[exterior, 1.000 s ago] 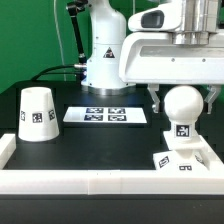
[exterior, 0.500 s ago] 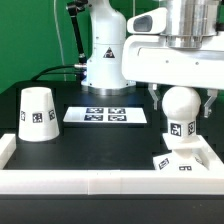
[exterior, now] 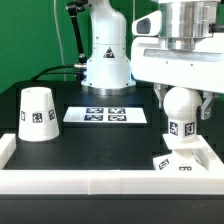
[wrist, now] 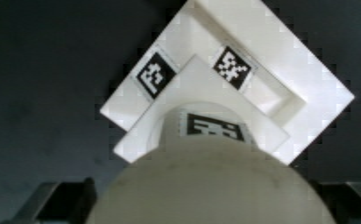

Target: Assemble lamp

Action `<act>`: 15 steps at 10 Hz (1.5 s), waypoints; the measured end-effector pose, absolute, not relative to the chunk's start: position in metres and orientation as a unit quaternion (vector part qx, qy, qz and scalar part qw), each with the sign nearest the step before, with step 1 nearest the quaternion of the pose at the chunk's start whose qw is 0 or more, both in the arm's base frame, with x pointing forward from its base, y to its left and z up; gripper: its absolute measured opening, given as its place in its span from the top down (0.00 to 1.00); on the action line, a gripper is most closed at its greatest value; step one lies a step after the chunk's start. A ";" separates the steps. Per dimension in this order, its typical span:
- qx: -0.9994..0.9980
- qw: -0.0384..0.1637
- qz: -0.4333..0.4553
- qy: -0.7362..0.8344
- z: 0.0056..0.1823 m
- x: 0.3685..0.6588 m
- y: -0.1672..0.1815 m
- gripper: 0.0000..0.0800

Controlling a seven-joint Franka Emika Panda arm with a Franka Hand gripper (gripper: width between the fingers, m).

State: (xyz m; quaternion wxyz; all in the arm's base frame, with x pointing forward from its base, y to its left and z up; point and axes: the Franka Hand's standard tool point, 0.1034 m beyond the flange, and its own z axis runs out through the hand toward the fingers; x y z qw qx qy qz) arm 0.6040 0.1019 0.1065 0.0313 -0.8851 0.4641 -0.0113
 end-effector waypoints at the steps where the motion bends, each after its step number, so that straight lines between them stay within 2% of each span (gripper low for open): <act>1: -0.853 0.043 -0.001 0.520 0.106 0.603 0.105 0.28; 5: -0.748 0.068 0.032 0.659 0.106 0.605 0.107 0.28; 7: -0.734 0.069 0.033 0.675 0.106 0.605 0.109 0.28; 8: -0.747 0.068 0.030 0.660 0.106 0.605 0.109 0.16; 9: -0.776 0.068 0.026 0.627 0.107 0.605 0.110 0.13; 11: -0.807 0.069 0.021 0.586 0.109 0.605 0.113 0.13; 15: -0.910 0.071 0.005 0.407 0.111 0.605 0.114 0.13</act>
Offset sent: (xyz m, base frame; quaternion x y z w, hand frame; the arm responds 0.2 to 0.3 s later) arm 0.0079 -0.0086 -0.0041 0.0112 -0.0472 0.2035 0.9779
